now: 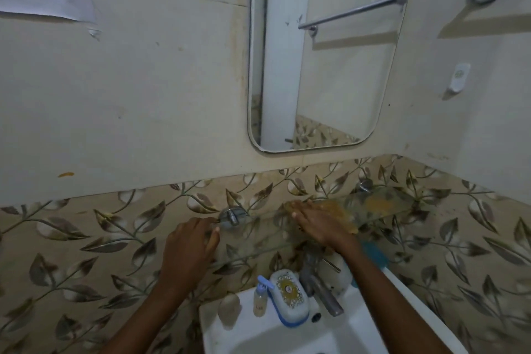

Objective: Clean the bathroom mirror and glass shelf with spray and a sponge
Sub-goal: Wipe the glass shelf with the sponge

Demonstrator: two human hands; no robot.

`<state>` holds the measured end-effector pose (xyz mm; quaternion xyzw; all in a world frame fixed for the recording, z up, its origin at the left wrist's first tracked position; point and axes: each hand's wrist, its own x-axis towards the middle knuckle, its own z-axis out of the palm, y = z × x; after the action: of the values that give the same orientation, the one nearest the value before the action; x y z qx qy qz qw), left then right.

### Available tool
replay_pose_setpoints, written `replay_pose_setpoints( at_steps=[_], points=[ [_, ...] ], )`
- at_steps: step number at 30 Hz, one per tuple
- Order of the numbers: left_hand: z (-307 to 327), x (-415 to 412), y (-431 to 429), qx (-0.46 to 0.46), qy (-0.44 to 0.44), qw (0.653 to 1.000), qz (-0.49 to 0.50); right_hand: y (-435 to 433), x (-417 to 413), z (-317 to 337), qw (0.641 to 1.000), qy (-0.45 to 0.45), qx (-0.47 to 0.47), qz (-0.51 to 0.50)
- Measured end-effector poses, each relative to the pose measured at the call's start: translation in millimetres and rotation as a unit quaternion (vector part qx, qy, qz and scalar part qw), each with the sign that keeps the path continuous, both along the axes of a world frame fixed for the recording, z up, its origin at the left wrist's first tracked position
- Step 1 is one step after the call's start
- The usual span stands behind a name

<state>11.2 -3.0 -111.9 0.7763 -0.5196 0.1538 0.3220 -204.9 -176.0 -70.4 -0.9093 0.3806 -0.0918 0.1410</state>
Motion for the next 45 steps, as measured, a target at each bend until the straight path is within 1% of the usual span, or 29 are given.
replay_pose_setpoints(
  at_steps=[3,5,7,8,10,13,16,18,19,21,24,26,28,30,32,34,36,37,39,41,42,45],
  points=[
    [2,-1,0,-0.003,0.0,1.0,0.0,4,17,-10,0.999,0.006,-0.033,-0.005],
    [1,-1,1,0.0,-0.003,1.0,0.0,14,9,-14,0.998,-0.021,-0.043,0.043],
    [2,-1,0,0.01,-0.003,1.0,0.003,17,-12,-16,0.994,-0.046,-0.016,0.095],
    [1,-1,1,0.015,-0.004,1.0,0.004,17,-23,-17,0.993,-0.052,0.007,0.102],
    [1,0,0,0.019,-0.004,1.0,0.005,5,-46,-19,0.996,-0.06,0.018,0.068],
    [4,-3,2,0.021,-0.006,1.0,0.008,-29,-64,-17,0.998,-0.067,-0.013,-0.017],
    [6,-5,3,0.028,-0.013,0.999,0.007,-56,-43,-16,0.995,-0.06,0.005,-0.08],
    [6,-6,3,0.027,-0.014,1.0,0.007,-59,-17,-17,0.994,-0.04,0.001,-0.103],
    [6,-5,3,0.028,-0.012,1.0,0.006,-54,-7,-17,0.994,-0.034,-0.007,-0.1],
    [6,-6,3,0.029,-0.008,1.0,0.004,-37,-2,-18,0.997,-0.036,-0.034,-0.06],
    [5,-5,2,0.03,-0.007,1.0,0.002,-14,-32,-24,0.995,-0.078,-0.049,0.032],
    [5,-4,2,0.028,-0.006,1.0,0.006,-20,-60,-27,0.993,-0.099,-0.044,0.045],
    [5,-4,1,0.037,-0.009,0.999,0.006,-43,-80,-24,0.993,-0.11,-0.038,-0.004],
    [6,-3,1,0.043,-0.012,0.999,0.007,-66,-83,-17,0.993,-0.098,-0.033,-0.062],
    [7,-4,1,0.047,-0.015,0.999,0.01,-84,-68,-14,0.991,-0.081,-0.023,-0.104],
    [7,-5,1,0.046,-0.02,0.999,0.012,-87,-47,-13,0.988,-0.086,-0.018,-0.125],
    [7,-5,2,0.044,-0.018,0.999,0.011,-76,-37,-16,0.991,-0.087,-0.026,-0.103],
    [7,-5,2,0.042,-0.017,0.999,0.011,-66,-38,-17,0.992,-0.096,-0.029,-0.072],
    [6,-4,1,0.037,-0.014,0.999,0.007,-45,-54,-21,0.993,-0.109,-0.046,-0.007],
    [5,-3,1,0.025,-0.007,1.0,0.003,-43,-78,-29,0.99,-0.123,-0.072,0.019],
    [5,-2,2,0.021,-0.003,1.0,0.001,-51,-91,-33,0.988,-0.134,-0.078,0.001],
    [6,-3,2,0.014,0.006,1.0,0.001,-85,-113,-31,0.978,-0.149,-0.074,-0.122]
  ],
)
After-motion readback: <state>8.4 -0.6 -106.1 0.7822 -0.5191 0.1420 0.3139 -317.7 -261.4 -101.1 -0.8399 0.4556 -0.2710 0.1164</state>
